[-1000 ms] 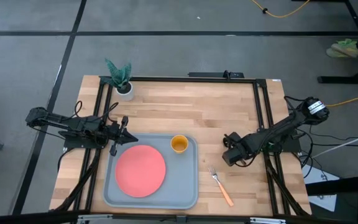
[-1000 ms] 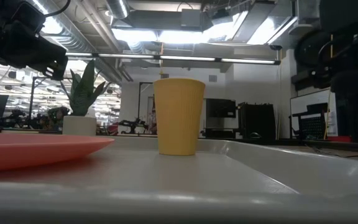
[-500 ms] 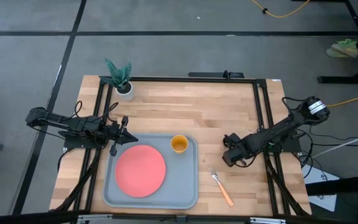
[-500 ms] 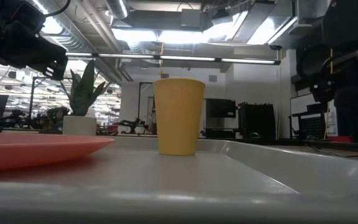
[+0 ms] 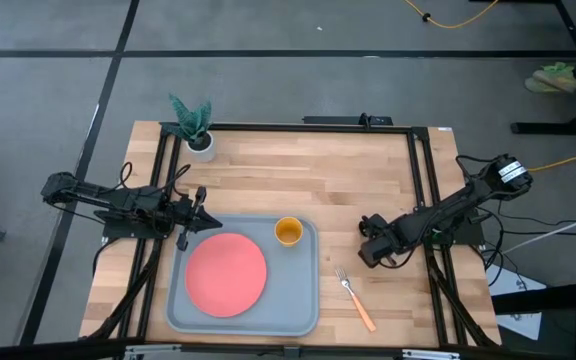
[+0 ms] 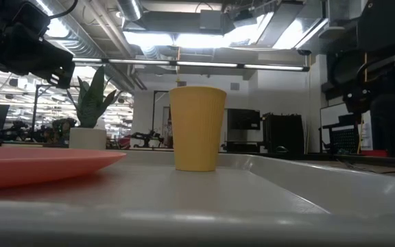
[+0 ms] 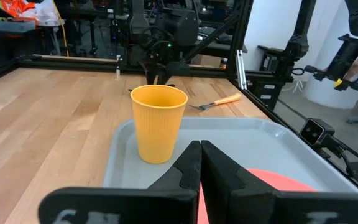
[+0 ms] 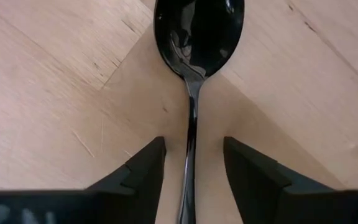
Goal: Pick and place plate/cup/fork/spoon on tray
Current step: Put the black spoon on the gray tray
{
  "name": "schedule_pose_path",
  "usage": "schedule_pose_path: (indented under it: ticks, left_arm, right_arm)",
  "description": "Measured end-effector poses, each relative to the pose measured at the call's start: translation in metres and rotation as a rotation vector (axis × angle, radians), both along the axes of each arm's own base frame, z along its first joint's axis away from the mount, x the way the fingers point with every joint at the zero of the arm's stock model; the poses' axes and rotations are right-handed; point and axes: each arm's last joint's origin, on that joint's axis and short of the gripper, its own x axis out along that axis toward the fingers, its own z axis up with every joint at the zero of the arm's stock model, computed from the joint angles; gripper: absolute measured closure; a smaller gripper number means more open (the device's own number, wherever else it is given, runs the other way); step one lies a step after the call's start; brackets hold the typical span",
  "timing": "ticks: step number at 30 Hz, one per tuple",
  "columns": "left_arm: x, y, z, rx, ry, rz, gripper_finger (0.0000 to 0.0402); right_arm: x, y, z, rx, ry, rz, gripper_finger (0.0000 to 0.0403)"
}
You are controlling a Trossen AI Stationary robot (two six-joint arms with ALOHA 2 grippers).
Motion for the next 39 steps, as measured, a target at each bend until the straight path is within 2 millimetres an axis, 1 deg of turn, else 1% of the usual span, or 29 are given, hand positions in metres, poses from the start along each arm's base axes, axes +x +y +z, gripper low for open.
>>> schedule_pose_path:
  ticks: [6, 9, 13, 14, 19, 23, 26, 33, 39]
  left_arm:
    - [0.0, 0.0, 0.0, 0.0, 0.0, 0.0, 0.0401]
    - [0.0, 0.0, 0.0, 0.0, 0.0, 0.0, 0.0401]
    - [0.0, 0.0, 0.0, 0.0, 0.0, 0.0, 0.0401]
    - [0.0, 0.0, 0.0, 0.0, 0.0, 0.0, 0.0401]
    - [0.0, 0.0, 0.0, 0.0, 0.0, 0.0, 0.0401]
    - [0.0, 0.0, 0.0, 0.0, 0.0, 0.0, 0.0401]
    - [0.0, 0.0, 0.0, 0.0, 0.0, 0.0, 0.0401]
    - [0.0, 0.0, 0.0, 0.0, 0.0, 0.0, 0.0401]
    - [0.0, 0.0, 0.0, 0.0, 0.0, 0.0, 0.0401]
  right_arm:
    - [-0.001, 0.0, -0.001, 0.011, 0.015, -0.028, 0.0287]
    - [-0.002, -0.001, -0.001, 0.009, 0.017, -0.072, 0.0323]
    - [-0.003, -0.001, -0.001, 0.003, 0.026, -0.082, 0.038]
    - [-0.003, -0.001, -0.001, 0.001, 0.025, -0.082, 0.0388]
    - [-0.001, 0.0, 0.001, -0.001, 0.021, -0.108, 0.0393]
    - [0.008, 0.005, 0.011, 0.02, 0.011, -0.107, 0.0397]
    - [0.018, 0.01, 0.022, 0.047, -0.042, -0.102, 0.0399]
    - [0.03, 0.015, 0.038, 0.053, -0.102, -0.135, 0.04]
    - [0.037, 0.024, 0.051, 0.086, -0.168, -0.233, 0.0401]
